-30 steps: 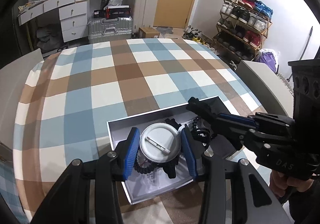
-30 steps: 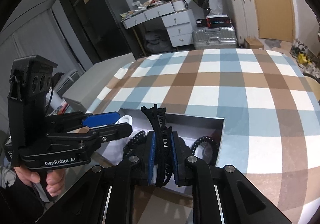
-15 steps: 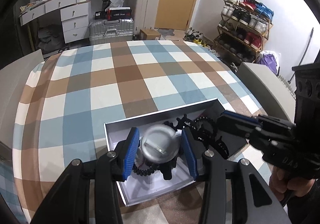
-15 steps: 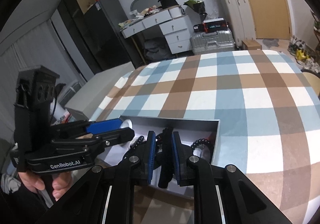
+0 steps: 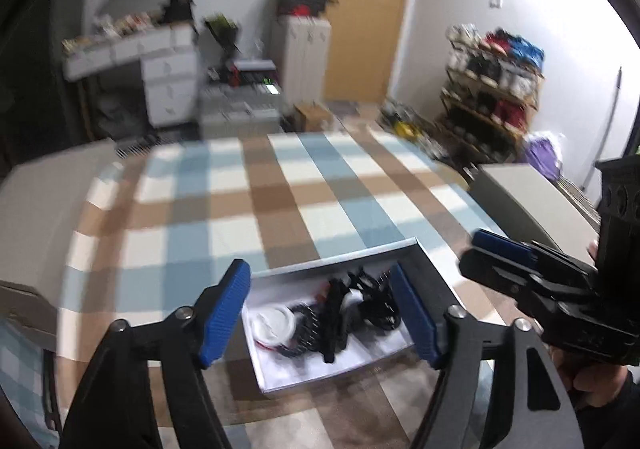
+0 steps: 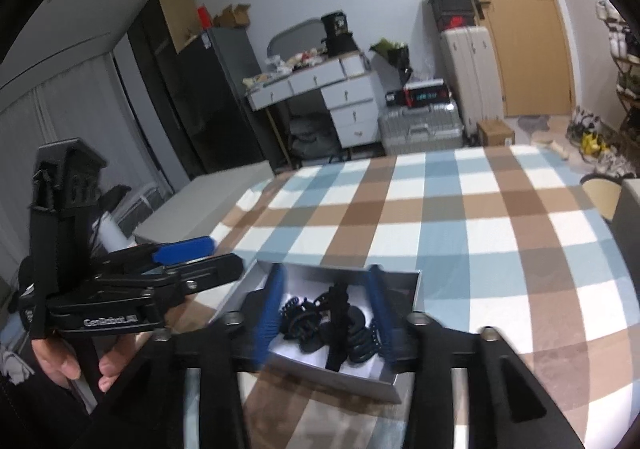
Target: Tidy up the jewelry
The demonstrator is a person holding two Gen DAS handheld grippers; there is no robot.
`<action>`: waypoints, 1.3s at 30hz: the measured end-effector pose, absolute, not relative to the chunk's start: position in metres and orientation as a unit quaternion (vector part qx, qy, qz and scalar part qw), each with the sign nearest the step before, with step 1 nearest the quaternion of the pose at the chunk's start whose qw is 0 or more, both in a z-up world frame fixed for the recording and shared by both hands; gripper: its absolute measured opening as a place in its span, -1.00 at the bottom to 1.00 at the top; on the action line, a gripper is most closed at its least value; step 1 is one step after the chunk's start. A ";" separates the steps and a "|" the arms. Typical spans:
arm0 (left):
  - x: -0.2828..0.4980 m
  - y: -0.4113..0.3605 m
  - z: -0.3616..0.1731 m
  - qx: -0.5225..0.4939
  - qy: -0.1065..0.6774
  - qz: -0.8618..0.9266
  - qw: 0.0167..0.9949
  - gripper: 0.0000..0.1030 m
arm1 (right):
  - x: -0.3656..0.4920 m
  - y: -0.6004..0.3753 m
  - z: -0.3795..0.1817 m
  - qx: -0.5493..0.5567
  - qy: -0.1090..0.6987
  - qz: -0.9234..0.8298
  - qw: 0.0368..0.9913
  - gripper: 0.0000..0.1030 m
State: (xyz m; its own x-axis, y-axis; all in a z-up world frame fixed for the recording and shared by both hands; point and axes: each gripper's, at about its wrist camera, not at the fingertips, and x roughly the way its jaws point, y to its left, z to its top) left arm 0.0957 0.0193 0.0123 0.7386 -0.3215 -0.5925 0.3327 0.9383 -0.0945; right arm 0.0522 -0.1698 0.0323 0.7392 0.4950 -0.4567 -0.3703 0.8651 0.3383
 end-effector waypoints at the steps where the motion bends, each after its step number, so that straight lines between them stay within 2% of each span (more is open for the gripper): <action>1: 0.092 0.020 0.016 0.012 0.302 -0.166 0.939 0.62 | 0.046 -0.173 0.036 0.118 0.255 0.227 0.932 0.43; 3: 0.079 0.022 0.027 0.022 0.251 -0.133 0.959 0.70 | 0.037 -0.178 0.043 0.120 0.221 0.217 0.943 0.63; 4: 0.075 0.024 0.030 0.025 0.232 -0.122 0.965 0.80 | 0.033 -0.180 0.046 0.119 0.207 0.214 0.947 0.67; 5: 0.072 0.025 0.032 0.025 0.218 -0.109 0.969 0.98 | 0.030 -0.181 0.048 0.118 0.197 0.213 0.950 0.76; 7: 0.068 0.029 0.033 0.020 0.200 -0.094 0.975 0.98 | 0.024 -0.181 0.053 0.111 0.180 0.203 0.956 0.81; 9: 0.068 0.031 0.031 0.016 0.197 -0.083 0.977 0.98 | 0.018 -0.180 0.054 0.102 0.168 0.192 0.961 0.98; 14: 0.061 0.033 0.013 0.021 0.179 -0.041 0.983 0.98 | 0.004 -0.173 0.046 0.081 0.154 0.194 0.966 0.99; 21: 0.048 0.050 -0.016 -0.023 0.145 -0.038 0.988 0.98 | -0.010 -0.163 0.020 0.034 0.139 0.183 0.973 1.00; 27: 0.036 0.053 -0.020 -0.015 0.115 -0.015 0.993 0.98 | -0.014 -0.160 0.005 0.011 0.141 0.178 0.974 1.00; 39: 0.040 0.050 -0.036 -0.006 0.146 -0.013 0.989 0.98 | -0.014 -0.160 -0.007 -0.011 0.143 0.164 0.976 1.00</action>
State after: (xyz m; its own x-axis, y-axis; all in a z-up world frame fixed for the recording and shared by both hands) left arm 0.0401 0.0496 -0.0361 0.9570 -0.0284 -0.2888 0.0248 0.9996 -0.0163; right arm -0.0141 -0.1602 -0.0072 0.9050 0.3173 -0.2832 -0.3237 0.9458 0.0251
